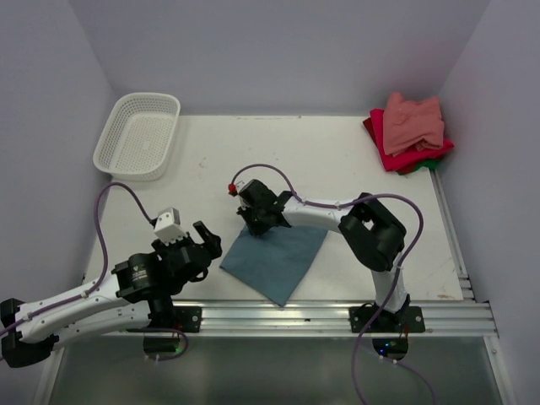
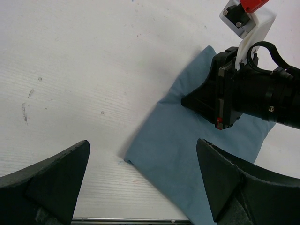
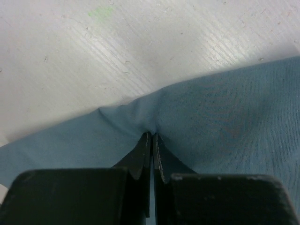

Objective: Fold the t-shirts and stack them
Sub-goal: Flatten the tshirt out

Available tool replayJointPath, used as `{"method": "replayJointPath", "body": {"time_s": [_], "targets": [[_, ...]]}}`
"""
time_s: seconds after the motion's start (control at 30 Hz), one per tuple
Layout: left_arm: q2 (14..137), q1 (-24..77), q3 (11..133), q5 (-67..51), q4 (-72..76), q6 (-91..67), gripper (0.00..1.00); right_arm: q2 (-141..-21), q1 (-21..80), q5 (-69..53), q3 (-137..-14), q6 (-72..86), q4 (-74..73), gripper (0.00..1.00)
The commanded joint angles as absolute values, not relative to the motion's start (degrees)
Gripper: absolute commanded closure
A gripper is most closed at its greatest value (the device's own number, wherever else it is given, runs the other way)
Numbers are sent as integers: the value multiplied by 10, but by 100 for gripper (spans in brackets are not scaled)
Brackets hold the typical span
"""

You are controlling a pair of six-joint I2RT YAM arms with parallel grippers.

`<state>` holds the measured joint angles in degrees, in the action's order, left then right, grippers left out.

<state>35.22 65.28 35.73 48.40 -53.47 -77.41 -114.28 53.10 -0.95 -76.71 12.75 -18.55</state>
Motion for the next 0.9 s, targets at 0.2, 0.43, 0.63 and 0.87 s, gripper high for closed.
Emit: {"method": "replayJointPath", "body": {"time_s": [0.2, 0.43, 0.63, 0.87], "targets": [[364, 652, 352, 511, -524, -783, 0, -1058, 533, -13, -754, 127, -201, 100], [389, 652, 351, 512, -494, -771, 0, -913, 533, 17, -761, 101, -235, 100], [393, 652, 338, 505, -430, -730, 0, -833, 533, 55, -751, 81, -259, 100], [416, 652, 290, 504, -327, -680, 0, -766, 533, 101, -736, 69, -279, 100]]}}
